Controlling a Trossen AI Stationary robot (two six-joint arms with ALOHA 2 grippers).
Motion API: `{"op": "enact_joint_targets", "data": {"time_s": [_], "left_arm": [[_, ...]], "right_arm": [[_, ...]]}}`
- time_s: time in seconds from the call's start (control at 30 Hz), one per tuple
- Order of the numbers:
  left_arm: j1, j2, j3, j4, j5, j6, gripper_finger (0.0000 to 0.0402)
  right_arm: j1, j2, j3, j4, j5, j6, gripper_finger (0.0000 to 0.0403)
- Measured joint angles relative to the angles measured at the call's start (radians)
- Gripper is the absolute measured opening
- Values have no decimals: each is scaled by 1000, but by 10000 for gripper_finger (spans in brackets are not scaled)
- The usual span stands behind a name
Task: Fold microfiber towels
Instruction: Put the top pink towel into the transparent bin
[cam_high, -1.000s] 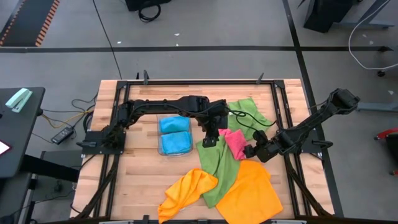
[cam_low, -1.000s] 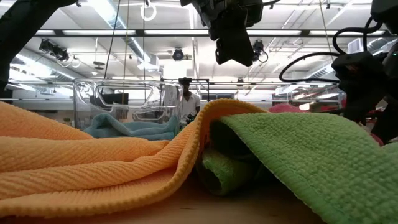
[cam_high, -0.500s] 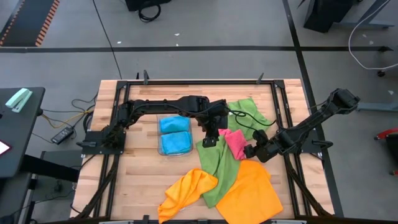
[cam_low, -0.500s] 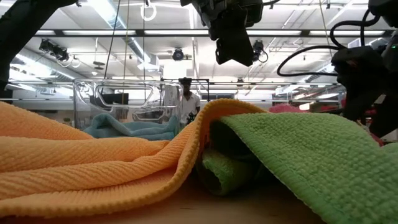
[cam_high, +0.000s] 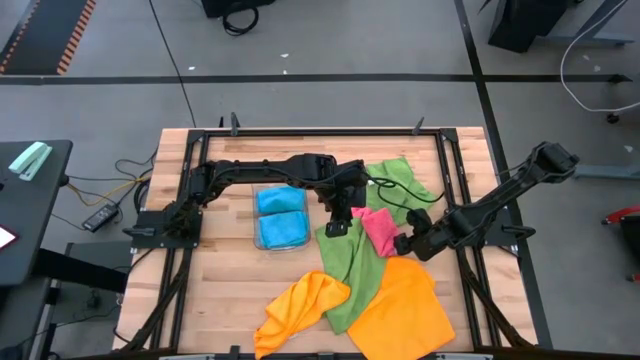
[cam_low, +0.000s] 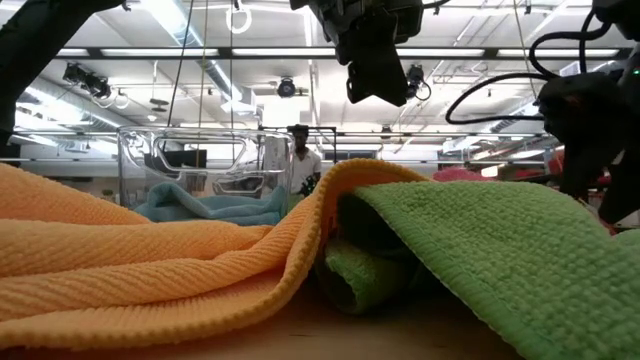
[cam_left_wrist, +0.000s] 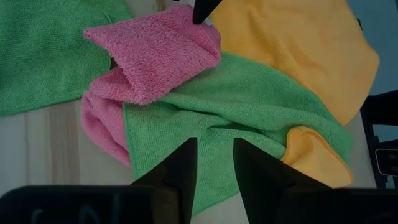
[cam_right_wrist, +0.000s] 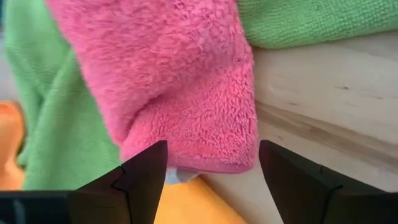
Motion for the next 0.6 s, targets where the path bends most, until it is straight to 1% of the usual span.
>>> {"op": "enact_joint_targets", "data": {"time_s": [0.17,0.27,0.37,0.47,0.53,0.6], "left_arm": [[-9,0,0,0,0,0,113],[-16,0,0,1,0,4,116],[-28,7,0,33,-10,74,118],[-49,14,0,49,-85,187,122],[-63,28,2,108,-148,256,128],[-74,45,0,141,-176,298,137]], "right_arm": [[1,-71,0,-13,13,-30,262],[1,-126,0,-13,17,-80,262],[1,-178,0,-13,19,-143,262],[1,-224,0,-14,19,-177,262],[1,-255,0,-15,19,-185,262],[0,-280,0,-24,19,-181,262]]}}
